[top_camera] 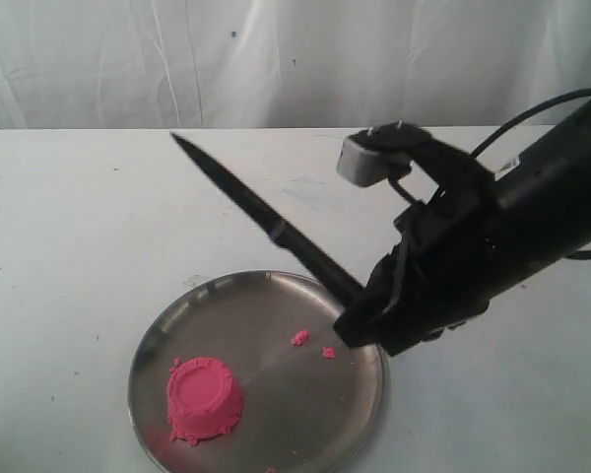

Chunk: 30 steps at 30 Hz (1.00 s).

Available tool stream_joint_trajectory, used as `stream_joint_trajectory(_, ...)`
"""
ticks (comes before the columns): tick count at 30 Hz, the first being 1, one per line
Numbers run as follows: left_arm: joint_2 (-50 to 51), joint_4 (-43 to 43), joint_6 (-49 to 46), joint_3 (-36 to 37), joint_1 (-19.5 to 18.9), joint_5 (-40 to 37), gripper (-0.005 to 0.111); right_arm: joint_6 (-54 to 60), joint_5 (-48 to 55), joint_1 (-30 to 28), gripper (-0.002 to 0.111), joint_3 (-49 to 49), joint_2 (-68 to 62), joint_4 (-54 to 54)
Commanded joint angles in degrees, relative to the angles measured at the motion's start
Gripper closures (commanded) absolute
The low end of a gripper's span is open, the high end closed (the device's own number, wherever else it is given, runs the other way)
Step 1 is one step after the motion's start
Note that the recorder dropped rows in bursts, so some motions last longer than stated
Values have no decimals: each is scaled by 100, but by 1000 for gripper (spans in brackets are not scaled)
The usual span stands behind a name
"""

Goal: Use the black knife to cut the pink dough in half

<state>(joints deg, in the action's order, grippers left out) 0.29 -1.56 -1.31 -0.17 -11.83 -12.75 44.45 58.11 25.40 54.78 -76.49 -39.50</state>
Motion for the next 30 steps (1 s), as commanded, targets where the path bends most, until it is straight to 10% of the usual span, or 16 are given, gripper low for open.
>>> stream_joint_trajectory(1, -29, -9, -23, 17, -4, -20, 107, -482, -960, 36, 108, -48, 551, 546)
stream_joint_trajectory(26, -29, -9, -23, 17, -4, -20, 107, -618, -842, 36, 108, -233, 721, 671)
stream_joint_trajectory(30, -29, -470, 395, 17, -4, 1482, 107, -618, -855, 36, 108, -233, 721, 647)
